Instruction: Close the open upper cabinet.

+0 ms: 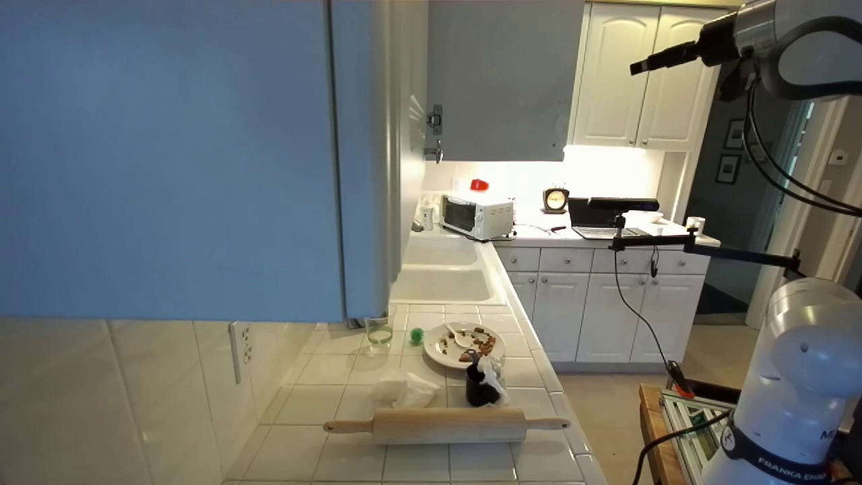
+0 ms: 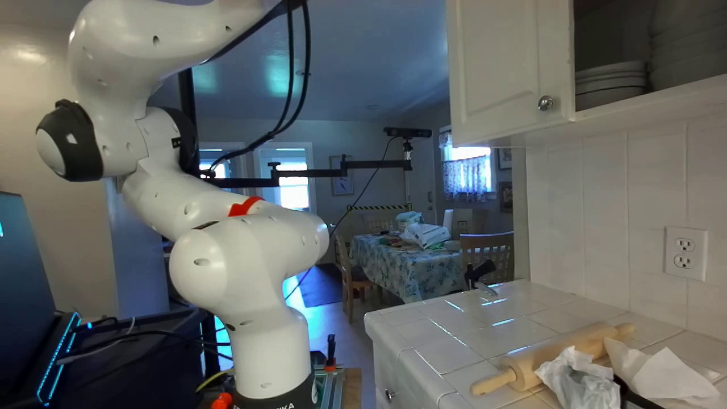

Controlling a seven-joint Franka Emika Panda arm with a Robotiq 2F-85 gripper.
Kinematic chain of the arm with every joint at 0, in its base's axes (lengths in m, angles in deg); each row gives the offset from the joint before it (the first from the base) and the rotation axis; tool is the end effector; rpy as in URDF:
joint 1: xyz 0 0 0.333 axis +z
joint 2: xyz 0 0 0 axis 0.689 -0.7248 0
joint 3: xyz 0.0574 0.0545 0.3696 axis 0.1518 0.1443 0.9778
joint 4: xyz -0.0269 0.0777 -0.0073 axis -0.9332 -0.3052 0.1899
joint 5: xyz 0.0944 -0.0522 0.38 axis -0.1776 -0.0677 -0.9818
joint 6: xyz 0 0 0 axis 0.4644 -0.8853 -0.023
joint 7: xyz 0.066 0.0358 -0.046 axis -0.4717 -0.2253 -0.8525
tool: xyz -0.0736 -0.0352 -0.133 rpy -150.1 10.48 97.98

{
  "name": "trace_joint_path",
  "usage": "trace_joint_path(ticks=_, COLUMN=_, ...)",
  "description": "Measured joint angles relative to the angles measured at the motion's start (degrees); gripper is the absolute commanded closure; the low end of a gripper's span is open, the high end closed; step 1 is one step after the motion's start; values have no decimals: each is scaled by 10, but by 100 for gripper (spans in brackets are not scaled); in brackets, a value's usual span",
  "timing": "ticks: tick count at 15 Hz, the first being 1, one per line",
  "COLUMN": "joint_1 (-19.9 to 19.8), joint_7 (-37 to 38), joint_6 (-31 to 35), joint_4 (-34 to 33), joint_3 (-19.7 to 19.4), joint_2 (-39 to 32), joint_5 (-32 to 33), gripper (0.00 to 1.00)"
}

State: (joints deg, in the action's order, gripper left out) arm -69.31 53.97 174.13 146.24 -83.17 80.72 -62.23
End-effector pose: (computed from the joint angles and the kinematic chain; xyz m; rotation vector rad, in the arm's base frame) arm 0.0977 -0.2186 0.7778 2.0316 -0.4283 1.5377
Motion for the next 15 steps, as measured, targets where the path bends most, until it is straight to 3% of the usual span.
trace_joint_path(ticks=6, joint_1=39, joint_7=-47, joint_6=40, joint_4=-23, joint_3=-75, joint_2=1, joint_5=0, gripper=0)
trace_joint_path(ticks=10, joint_1=122, joint_7=-90, joint_6=86, joint_4=-36, joint_3=-133, joint_2=3, joint_5=-4, gripper=0)
trace_joint_path(ticks=13, joint_1=194, joint_7=-110, joint_6=89, joint_4=-62, joint_3=-168, joint_2=3, joint_5=-8, gripper=0)
trace_joint_path(ticks=15, joint_1=216, joint_7=-109, joint_6=75, joint_4=-76, joint_3=-175, joint_2=-1, joint_5=-13, gripper=0)
